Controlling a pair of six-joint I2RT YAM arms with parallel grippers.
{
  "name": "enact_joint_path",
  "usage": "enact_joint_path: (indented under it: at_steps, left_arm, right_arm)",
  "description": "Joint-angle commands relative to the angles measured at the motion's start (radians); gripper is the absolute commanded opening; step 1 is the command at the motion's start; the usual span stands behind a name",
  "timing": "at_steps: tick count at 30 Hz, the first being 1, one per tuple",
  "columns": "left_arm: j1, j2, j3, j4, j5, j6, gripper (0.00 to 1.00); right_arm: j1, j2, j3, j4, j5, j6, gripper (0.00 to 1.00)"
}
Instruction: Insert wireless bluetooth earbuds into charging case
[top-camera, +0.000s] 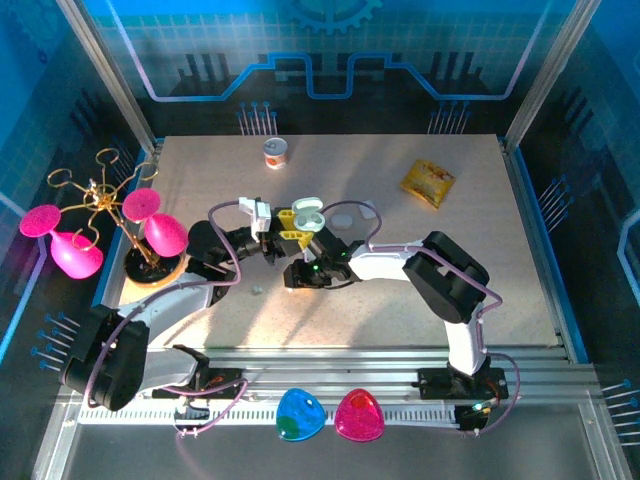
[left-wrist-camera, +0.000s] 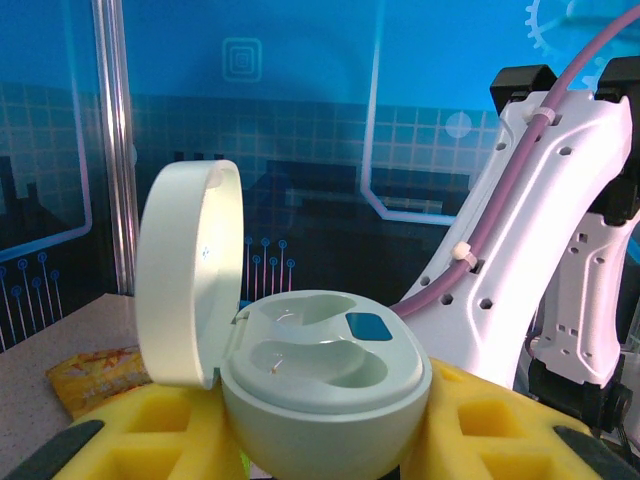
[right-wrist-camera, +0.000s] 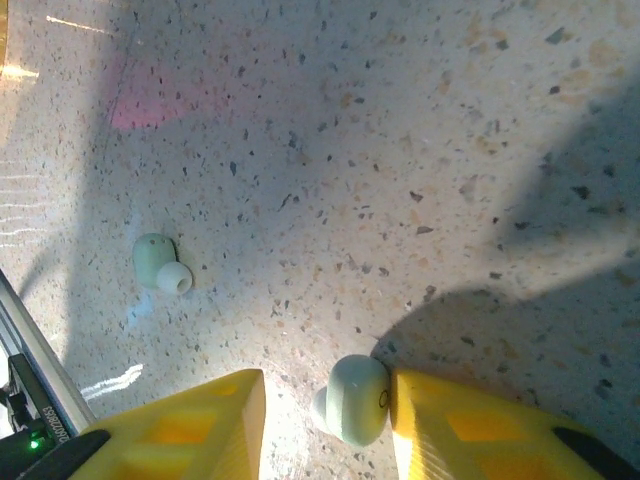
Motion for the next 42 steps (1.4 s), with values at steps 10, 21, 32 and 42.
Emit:
enact_joint_path:
  at_steps: [10,21,32,42]
  left_arm:
    - [0.009,-0.018,0.004,0.013,-0.012,0.021,0.31]
    - [0.009,-0.018,-0.002,0.011,-0.015,0.025,0.31]
    - [0.009,-0.029,-0.013,0.004,-0.024,0.035,0.31]
    - [0.009,-0.067,-0.012,-0.051,-0.058,0.067,0.32]
  right_arm:
    - [0.017,0.035,0.027,-0.021,-0.022,-0.004,0.29]
    - [0.014,0.073,0.047,-0.039,-0.022,0.002,0.20]
    - [0.013,0.002,0.010,-0.049,0.036,-0.014,0.13]
    - [-0.055,-0.244,-0.119,-0.244,0.308,-0.129,0.13]
